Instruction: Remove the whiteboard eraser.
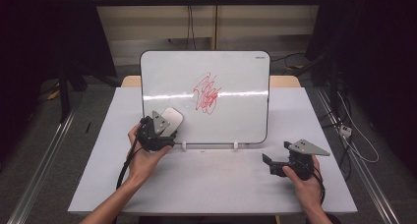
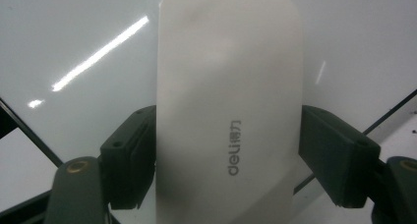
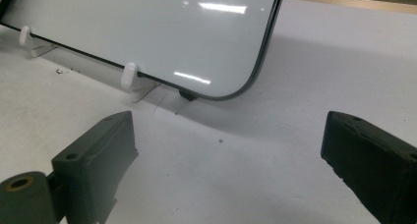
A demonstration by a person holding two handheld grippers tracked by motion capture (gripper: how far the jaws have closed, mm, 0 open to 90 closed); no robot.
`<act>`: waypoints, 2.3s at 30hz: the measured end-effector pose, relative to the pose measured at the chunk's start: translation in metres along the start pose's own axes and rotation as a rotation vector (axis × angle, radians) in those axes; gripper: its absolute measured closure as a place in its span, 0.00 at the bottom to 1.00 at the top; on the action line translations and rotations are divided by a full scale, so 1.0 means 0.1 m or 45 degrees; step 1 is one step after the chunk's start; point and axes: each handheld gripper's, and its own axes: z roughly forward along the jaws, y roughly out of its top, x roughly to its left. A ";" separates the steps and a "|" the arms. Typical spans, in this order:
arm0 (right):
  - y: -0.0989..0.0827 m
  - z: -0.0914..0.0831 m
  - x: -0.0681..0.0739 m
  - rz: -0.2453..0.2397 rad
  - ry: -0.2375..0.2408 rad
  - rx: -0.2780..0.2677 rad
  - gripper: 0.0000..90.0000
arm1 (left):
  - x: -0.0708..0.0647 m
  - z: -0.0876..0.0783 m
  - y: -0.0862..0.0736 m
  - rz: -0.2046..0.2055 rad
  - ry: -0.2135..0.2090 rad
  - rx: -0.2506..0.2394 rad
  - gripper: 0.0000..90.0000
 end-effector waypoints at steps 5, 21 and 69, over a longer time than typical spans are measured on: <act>0.00 0.00 0.00 0.000 0.001 0.001 0.07 | 0.00 0.03 0.00 -0.021 0.004 0.000 0.31; 0.00 0.00 0.01 0.002 0.003 0.004 0.07 | -0.07 0.05 0.02 0.024 0.081 0.022 0.33; 0.01 0.00 0.01 0.010 0.008 -0.003 0.07 | 0.17 -0.20 -0.01 -0.199 -0.117 -0.141 0.34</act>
